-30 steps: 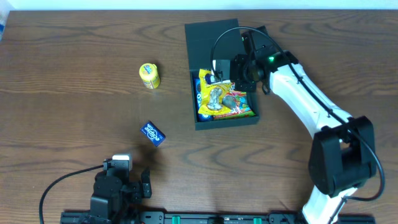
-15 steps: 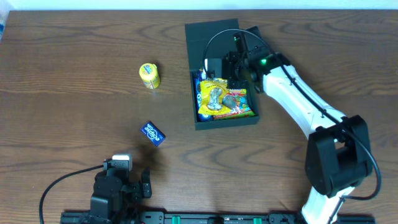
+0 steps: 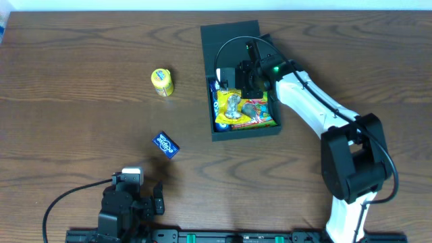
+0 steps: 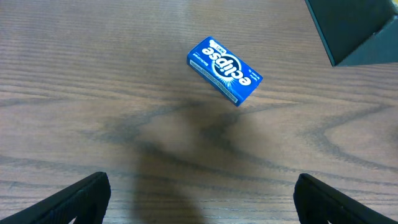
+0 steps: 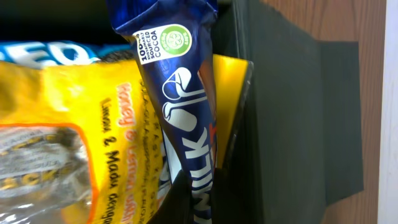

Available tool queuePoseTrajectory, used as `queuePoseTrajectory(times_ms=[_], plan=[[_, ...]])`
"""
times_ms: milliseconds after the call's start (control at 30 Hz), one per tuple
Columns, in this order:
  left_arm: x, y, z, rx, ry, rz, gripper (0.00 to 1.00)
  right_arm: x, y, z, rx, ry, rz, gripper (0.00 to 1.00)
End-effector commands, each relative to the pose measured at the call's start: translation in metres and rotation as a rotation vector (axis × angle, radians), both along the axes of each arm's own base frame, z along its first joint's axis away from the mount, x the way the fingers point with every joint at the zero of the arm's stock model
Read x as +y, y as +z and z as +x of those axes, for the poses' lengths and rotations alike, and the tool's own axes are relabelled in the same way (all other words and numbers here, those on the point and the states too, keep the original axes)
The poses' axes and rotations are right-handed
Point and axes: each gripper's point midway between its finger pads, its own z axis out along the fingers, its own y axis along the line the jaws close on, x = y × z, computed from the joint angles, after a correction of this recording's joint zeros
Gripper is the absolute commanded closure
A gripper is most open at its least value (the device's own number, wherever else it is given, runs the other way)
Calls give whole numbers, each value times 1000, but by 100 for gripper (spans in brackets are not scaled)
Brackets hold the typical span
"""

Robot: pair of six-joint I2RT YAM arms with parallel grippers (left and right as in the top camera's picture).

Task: Pack container
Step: 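Lower the bar along the box's right wall and release it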

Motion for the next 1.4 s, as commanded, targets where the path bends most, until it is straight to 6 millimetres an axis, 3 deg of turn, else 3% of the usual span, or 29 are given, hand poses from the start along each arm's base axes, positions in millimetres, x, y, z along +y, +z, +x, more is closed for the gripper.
queuePoseTrajectory(times_ms=[0, 567, 633, 700, 833, 867, 1033, 1133, 1267, 1367], plan=[[8, -15, -11, 66, 32, 26, 5, -1, 6, 10, -39, -34, -20, 99], [8, -15, -11, 66, 32, 26, 5, -10, 5, 17, -48, -118, -43, 98], [8, -15, -11, 66, 32, 26, 5, -10, 5, 17, -40, -135, -34, 85], [8, -15, -11, 66, 32, 26, 5, -10, 5, 17, -29, -161, -20, 51], [8, -15, -11, 66, 32, 26, 5, -9, 7, 18, -19, -201, 6, 21], [8, -15, -11, 66, 32, 26, 5, -7, 8, 19, -20, -213, 19, 6], [8, -15, -11, 66, 32, 26, 5, 0, 26, 20, -52, -208, 42, 1], [8, -15, -11, 66, 32, 26, 5, 7, 54, 16, -85, -222, 81, 1], [8, -15, -11, 66, 32, 26, 5, 15, 92, -4, -91, -241, 136, 1], [8, -15, -11, 66, 32, 26, 5, 19, 106, -21, -64, -252, 151, 1]])
